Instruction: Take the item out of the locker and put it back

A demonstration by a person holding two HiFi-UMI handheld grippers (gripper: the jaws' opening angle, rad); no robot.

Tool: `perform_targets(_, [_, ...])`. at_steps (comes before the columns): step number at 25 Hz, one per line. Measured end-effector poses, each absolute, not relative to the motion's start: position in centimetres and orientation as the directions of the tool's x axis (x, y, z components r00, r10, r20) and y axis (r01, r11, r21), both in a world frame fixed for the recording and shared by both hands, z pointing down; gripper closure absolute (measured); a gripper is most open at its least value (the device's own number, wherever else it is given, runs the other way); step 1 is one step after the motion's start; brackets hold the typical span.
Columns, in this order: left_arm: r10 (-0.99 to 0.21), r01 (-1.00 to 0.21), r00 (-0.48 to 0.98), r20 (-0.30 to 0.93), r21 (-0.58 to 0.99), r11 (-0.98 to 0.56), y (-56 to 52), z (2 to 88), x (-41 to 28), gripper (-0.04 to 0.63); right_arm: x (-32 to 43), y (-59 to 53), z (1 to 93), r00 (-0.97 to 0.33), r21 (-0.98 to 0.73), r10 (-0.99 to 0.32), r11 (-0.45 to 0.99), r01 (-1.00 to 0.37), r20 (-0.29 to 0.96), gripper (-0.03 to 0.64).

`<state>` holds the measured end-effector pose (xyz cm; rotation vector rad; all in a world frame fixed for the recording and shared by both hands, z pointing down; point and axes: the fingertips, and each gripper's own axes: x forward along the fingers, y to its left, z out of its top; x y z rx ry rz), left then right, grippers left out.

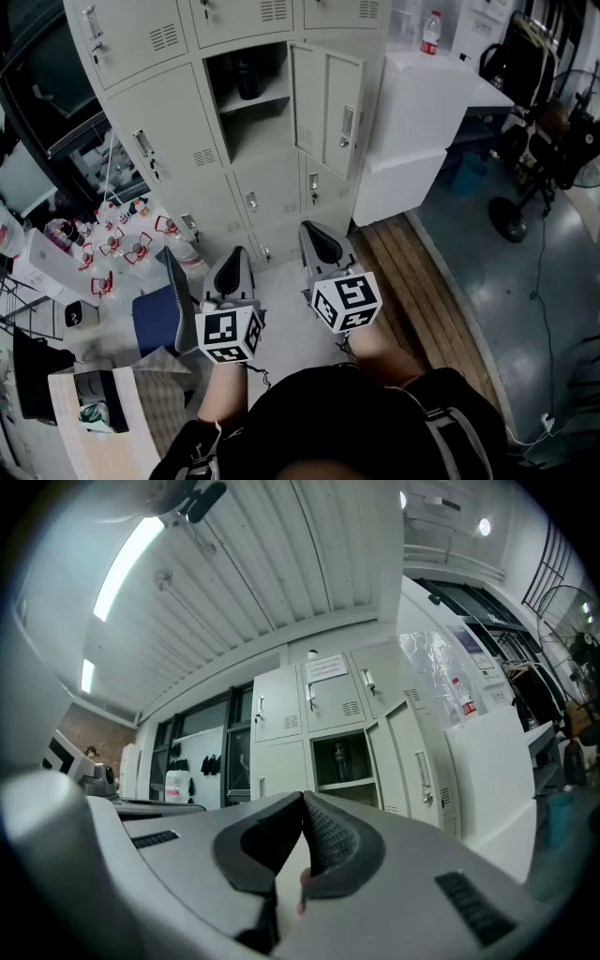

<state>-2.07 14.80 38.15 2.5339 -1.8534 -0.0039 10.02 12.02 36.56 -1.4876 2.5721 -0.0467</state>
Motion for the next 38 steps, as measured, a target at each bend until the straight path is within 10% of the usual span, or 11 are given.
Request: perform_targets(38, [-0.966, -0.966, 0.258, 0.024, 0.001, -0.258, 0.2, 41.3, -11.6, 0.581, 3.3, -3.3, 37.1, -0.431, -0.102, -0.883, 0.453, -0.886, -0.185, 0.601])
